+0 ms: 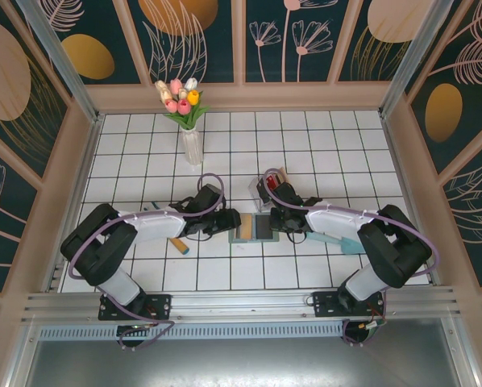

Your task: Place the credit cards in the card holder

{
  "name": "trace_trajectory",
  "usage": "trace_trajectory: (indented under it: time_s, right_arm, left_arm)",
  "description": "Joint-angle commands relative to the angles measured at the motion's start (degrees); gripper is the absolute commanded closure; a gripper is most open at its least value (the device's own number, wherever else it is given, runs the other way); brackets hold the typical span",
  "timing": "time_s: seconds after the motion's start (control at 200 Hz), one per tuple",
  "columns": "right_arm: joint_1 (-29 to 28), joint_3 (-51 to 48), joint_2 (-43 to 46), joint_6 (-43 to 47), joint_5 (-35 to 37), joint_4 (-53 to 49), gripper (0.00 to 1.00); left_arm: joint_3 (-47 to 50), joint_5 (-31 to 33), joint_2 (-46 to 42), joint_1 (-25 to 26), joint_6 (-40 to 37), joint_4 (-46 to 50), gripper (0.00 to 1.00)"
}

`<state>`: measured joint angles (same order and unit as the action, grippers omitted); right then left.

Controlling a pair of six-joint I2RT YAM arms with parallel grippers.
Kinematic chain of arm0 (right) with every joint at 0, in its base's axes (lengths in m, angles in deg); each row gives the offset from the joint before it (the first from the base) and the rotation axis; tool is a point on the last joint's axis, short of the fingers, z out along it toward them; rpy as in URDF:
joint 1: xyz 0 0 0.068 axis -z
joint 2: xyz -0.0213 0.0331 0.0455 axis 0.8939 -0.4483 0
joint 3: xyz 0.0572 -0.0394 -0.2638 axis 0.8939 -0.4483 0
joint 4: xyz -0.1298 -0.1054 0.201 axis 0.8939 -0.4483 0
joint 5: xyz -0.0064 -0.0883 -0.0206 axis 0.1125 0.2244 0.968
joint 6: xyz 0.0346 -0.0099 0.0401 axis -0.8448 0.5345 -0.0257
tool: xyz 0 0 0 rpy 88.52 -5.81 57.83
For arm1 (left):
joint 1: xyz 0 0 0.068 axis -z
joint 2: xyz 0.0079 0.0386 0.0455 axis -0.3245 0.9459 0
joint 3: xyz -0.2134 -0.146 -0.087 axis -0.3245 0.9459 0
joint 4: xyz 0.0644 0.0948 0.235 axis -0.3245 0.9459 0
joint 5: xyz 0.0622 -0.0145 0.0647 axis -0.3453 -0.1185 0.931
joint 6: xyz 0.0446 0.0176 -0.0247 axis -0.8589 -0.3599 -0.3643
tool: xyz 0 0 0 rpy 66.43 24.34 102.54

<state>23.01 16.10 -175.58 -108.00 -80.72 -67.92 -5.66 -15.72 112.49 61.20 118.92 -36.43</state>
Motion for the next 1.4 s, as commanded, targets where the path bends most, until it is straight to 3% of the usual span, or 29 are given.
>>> trace_trajectory:
  time_s: [0.0, 0.145, 0.365, 0.475, 0.686, 0.846, 0.971, 1.126, 1.396]
  right_arm:
    - [1.0, -2.3, -2.7, -0.4, 2.1, -0.8, 0.88]
    - [1.0, -2.2, -2.6, -0.3, 1.9, -0.8, 0.88]
    - [1.0, -2.1, -2.8, -0.4, 1.7, -0.6, 0.90]
    - [1.0, -1.8, -2.6, -0.3, 1.2, -0.4, 0.90]
    - [1.0, -2.4, -0.4, -1.6, -4.5, 4.1, 0.90]
    - [0.9, -3.6, 0.8, -4.1, -10.1, 9.5, 0.89]
    - [0.8, -3.2, 3.0, -5.0, -7.3, 7.2, 0.80]
    - [0.5, -1.0, 4.8, -3.8, -1.6, 0.4, 0.67]
    - [0.2, -0.8, 6.7, -3.1, -5.1, 1.1, 0.66]
  left_arm:
    - [0.4, -4.5, 2.0, 0.1, 1.0, -3.8, 0.47]
    - [0.4, -7.1, 2.0, 0.2, 1.2, -6.2, 0.56]
    - [-0.2, -7.5, -1.1, 0.1, 1.3, -5.6, 0.82]
    - [-0.8, -6.1, -3.4, 0.1, 0.4, -2.8, 1.00]
    - [-7.2, -3.0, -5.4, 0.1, -6.5, 10.8, 1.00]
    - [-14.0, 2.8, -4.7, 0.2, -12.3, 24.9, 1.00]
    - [-20.0, 5.7, -2.9, 0.2, -15.1, 32.2, 1.00]
    - [-21.1, 7.0, -3.1, 0.3, -15.4, 33.1, 1.00]
    - [-20.6, 6.4, -3.5, 0.3, -14.7, 31.4, 1.00]
